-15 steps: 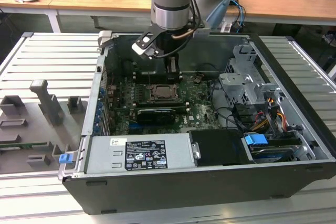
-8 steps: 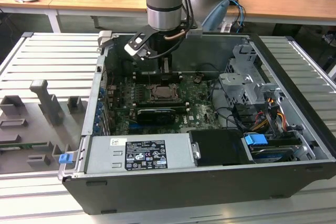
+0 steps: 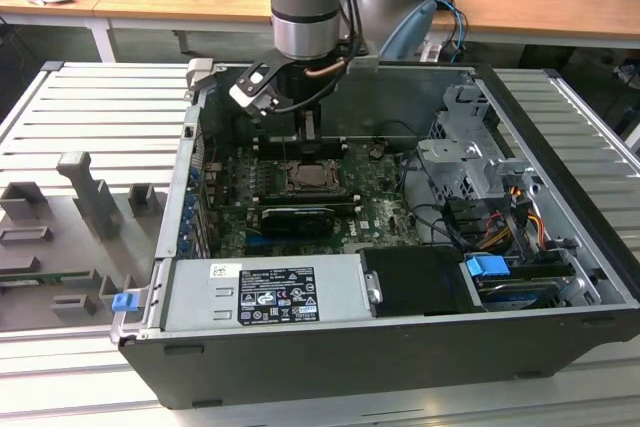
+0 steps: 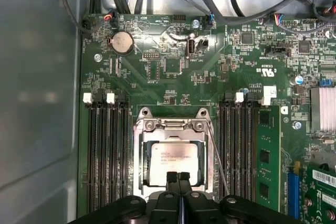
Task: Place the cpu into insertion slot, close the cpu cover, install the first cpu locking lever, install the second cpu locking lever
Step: 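Install the first cpu locking lever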
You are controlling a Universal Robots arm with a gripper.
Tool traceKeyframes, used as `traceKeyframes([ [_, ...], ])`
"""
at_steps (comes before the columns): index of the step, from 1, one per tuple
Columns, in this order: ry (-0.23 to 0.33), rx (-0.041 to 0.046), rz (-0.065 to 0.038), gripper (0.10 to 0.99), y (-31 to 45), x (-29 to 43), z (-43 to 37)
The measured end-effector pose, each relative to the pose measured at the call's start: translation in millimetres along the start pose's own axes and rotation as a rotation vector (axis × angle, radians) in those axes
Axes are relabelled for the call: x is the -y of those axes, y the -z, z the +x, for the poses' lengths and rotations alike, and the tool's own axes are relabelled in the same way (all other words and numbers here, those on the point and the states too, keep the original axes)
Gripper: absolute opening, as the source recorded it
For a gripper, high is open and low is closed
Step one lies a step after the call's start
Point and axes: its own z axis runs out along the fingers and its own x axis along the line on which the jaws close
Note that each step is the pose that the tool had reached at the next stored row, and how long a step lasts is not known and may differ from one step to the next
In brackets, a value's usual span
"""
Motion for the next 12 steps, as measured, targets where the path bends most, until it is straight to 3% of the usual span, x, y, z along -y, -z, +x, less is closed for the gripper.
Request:
traceKeyframes([
  [4, 0.0, -0.0001, 0.0, 0.106, 4.0, 0.8, -0.1],
  [7, 0.0, 0.0, 0.0, 0.106, 19.5, -0.2, -0.5],
  [12, 0.0, 0.0, 0.007, 0.106, 35.7, -1.2, -0.8],
])
